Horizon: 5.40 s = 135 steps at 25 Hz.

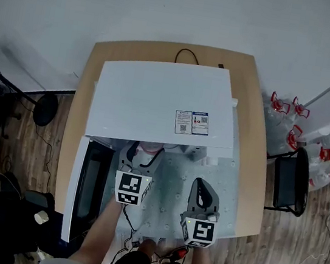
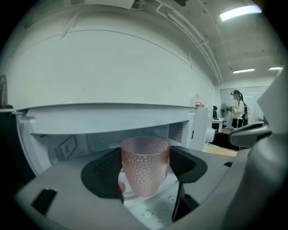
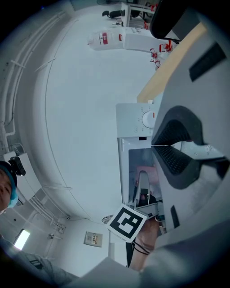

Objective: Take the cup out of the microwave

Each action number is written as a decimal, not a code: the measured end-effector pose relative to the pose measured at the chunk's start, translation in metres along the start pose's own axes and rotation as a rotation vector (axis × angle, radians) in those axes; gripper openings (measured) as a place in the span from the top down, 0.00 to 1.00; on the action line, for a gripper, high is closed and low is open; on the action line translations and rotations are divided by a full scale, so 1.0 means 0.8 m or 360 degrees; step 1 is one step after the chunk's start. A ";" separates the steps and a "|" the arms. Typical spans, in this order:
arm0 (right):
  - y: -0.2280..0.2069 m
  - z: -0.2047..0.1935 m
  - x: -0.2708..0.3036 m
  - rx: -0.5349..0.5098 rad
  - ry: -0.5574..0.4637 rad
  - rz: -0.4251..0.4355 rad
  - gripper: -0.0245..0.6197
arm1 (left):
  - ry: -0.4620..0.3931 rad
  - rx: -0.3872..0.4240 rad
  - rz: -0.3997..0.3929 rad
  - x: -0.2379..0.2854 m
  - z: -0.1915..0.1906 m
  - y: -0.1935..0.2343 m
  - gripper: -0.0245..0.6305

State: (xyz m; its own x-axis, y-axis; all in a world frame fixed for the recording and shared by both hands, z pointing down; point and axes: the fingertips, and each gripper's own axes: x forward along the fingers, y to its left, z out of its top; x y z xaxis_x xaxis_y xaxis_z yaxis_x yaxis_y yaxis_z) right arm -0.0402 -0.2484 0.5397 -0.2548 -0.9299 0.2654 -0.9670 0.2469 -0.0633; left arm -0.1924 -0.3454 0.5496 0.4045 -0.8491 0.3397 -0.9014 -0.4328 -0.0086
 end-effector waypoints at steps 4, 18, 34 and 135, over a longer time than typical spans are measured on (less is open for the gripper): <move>-0.005 0.005 -0.016 -0.0007 -0.0021 -0.0001 0.93 | -0.0007 0.0008 -0.0002 -0.020 0.003 -0.015 0.43; -0.046 0.013 -0.094 -0.0015 -0.0065 -0.0062 0.93 | -0.0057 0.0034 -0.0086 -0.084 0.020 -0.111 0.43; -0.155 0.001 -0.223 0.0024 -0.0073 -0.0361 0.93 | -0.0087 0.0111 -0.0366 -0.103 0.031 -0.276 0.43; -0.182 -0.007 -0.458 0.0022 -0.0220 -0.0629 0.93 | -0.0200 0.0185 -0.0540 -0.236 0.022 -0.452 0.64</move>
State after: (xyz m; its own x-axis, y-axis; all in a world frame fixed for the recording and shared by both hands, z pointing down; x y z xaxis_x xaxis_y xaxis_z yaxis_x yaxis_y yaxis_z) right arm 0.1936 0.0578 0.4572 0.1386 -0.9804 0.1403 -0.9902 -0.1393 0.0045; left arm 0.0603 -0.0338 0.4723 0.6993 -0.6789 0.2238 -0.6924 -0.7211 -0.0241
